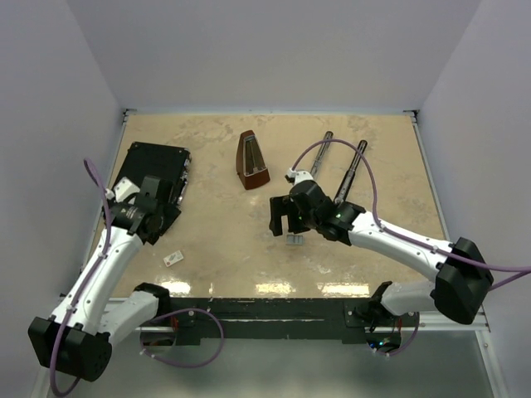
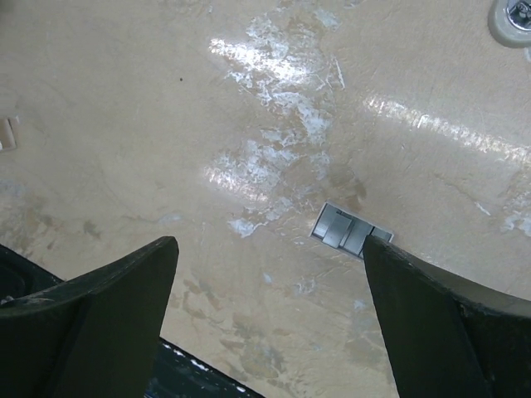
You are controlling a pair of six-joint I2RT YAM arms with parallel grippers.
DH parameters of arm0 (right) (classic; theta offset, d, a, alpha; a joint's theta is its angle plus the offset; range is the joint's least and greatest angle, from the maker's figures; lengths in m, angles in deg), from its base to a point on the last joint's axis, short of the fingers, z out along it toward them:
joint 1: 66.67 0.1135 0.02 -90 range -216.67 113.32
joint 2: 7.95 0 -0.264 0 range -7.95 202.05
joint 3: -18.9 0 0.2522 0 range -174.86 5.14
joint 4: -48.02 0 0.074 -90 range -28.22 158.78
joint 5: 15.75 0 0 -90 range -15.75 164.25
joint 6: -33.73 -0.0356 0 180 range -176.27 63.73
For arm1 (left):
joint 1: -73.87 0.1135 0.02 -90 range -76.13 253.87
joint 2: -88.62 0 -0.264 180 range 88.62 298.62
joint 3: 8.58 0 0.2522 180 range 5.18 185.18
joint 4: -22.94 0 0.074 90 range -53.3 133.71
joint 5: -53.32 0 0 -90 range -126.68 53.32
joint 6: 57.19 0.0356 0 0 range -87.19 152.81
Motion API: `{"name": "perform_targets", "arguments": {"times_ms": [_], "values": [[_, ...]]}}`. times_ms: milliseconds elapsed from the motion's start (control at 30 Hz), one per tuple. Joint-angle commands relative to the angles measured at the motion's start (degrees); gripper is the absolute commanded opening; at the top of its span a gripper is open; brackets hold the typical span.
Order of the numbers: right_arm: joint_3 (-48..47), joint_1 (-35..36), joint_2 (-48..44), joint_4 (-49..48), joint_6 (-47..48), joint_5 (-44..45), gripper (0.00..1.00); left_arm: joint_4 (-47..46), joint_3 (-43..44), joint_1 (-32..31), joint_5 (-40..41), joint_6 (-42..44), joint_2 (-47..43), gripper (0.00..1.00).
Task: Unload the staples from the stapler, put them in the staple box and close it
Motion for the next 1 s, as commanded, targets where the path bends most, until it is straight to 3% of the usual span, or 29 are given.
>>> {"name": "perform_targets", "arguments": {"times_ms": [0,133,167,233,600,967], "values": [[0.92,-0.17,-3.12,-1.77,2.89,-1.2,0.98,9.16,1.39,5.12,-0.78,-12.25,2.95,0.55],[0.66,-0.17,-4.27,-0.27,4.04,0.2,0.98,9.95,-2.03,14.96,-3.78,-12.16,4.8,0.24],[0.57,-0.17,-4.53,0.25,4.21,0.47,0.98,10.56,-2.57,17.51,-3.52,-12.77,5.15,0.12],[0.48,-0.17,-5.23,0.61,4.39,0.56,0.98,10.56,-4.75,21.03,-3.34,-13.56,5.33,0.02],[-0.92,-0.17,-10.59,4.04,4.65,1.88,0.98,0.73,-17.24,22.54,-9.76,-19.28,6.65,0.0],[-2.68,-0.17,-11.65,6.14,4.74,2.06,0.98,-4.29,-17.96,22.45,-12.13,-16.83,12.18,0.0]]}}
